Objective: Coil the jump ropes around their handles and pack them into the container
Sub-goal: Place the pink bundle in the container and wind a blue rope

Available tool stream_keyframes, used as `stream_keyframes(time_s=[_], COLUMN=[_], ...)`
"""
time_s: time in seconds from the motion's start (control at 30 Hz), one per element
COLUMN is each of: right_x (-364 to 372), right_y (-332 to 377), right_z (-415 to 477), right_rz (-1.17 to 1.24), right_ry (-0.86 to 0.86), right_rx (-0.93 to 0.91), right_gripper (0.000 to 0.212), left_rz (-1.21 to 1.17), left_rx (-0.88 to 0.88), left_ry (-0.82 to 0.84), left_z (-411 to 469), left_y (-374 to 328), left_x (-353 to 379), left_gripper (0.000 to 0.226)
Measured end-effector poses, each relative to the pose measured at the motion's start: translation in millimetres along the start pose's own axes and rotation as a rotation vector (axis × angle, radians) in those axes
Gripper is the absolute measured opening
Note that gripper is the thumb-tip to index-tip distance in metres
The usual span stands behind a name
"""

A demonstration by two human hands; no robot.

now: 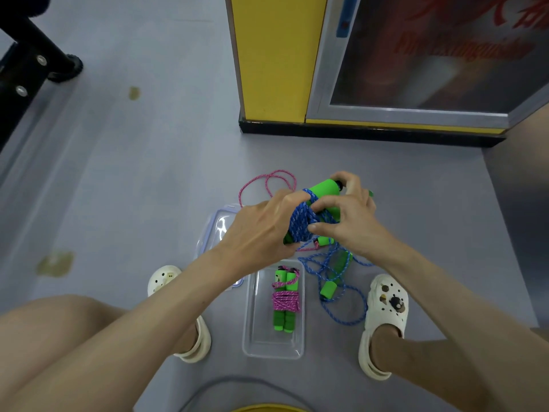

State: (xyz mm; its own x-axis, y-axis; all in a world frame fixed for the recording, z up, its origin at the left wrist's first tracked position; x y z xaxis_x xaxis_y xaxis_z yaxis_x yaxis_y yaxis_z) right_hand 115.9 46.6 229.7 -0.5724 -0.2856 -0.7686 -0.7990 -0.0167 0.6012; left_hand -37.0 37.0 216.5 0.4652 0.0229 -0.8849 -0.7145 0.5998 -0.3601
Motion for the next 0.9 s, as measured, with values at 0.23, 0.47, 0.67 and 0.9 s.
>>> stream_keyframes(time_s=[0.23, 0.47, 0.67, 0.9], right_x=[3.5, 4.2, 10.3, 11.8], right_y=[-4.3, -2.3, -2.1, -2.3], right_z=[1.4, 0.0, -5.3, -9.4], right_rz=[0.016, -0.127, -0.271, -0.224], right_ry=[0.020, -0.023, -0.035, -0.147], right_rx=[0.041, -0.017, -0.122, -0.183], right_gripper=[0.021, 0.021, 0.033, 0.030], left_rz=[0.033, 0.063, 0.159, 0.032], left_rx=[0.032, 0.068, 0.110, 0.047], left_ry=[-0.008, 0.024, 0.077, 0.077], left_z=[0.8, -0.5, -6.5, -5.1], left_y=[-1.3, -2.6, -5.0, -1.7], left_x=[-0.7, 0.0, 0.3, -5.6], left_gripper=[0.076, 0.076, 0.072, 0.056])
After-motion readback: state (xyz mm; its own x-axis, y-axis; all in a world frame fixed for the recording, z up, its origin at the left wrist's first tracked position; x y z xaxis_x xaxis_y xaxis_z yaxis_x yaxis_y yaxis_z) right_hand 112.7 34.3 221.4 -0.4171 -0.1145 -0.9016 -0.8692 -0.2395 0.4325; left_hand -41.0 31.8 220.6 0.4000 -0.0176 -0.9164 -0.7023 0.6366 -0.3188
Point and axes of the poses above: each hand's wrist, its own z-axis towards the middle knuckle, its own x-axis out of the palm, y = z × x, the point moved 4 cm from there along z, towards the middle knuckle, and after that the axes turned 1 degree about -z, right-handed, at the moved point
